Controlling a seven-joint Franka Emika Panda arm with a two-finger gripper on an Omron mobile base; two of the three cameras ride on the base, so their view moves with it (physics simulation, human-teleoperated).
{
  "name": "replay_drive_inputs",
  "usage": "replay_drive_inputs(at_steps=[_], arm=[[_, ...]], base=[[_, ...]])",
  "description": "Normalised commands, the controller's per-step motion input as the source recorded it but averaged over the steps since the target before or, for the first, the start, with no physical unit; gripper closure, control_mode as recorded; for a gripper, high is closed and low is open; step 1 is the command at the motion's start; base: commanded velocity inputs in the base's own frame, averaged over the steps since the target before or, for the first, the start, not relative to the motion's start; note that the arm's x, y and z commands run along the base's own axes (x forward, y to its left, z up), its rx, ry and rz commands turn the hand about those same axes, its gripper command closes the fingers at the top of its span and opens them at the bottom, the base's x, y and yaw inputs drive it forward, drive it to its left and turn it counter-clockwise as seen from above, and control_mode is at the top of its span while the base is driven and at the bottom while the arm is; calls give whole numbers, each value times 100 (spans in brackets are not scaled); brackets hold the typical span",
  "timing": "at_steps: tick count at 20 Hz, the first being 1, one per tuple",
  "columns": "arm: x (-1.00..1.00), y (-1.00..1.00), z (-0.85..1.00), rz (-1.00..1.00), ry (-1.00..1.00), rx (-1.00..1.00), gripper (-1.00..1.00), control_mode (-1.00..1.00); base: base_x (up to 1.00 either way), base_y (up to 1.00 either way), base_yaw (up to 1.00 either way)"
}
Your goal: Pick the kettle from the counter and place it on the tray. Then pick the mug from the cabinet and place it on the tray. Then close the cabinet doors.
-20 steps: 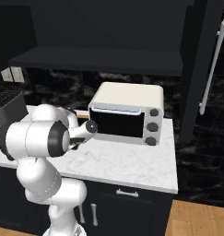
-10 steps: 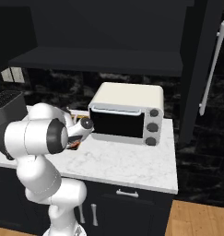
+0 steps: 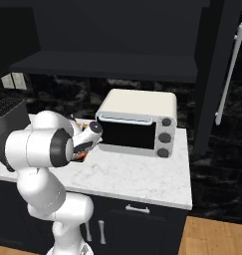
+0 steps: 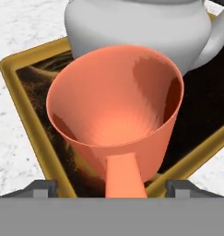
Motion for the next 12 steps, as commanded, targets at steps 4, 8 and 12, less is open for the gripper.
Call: replay_drive_inputs(at_steps=[4,8,12], arm=[[0,-18,21,3,19,3,-100,-100],[-9,-13,47,7,13,2,-100,-100],[-43,0,52,3,0,1,-100,-100]], base=[[0,0,0],[0,0,0],[0,0,0]])
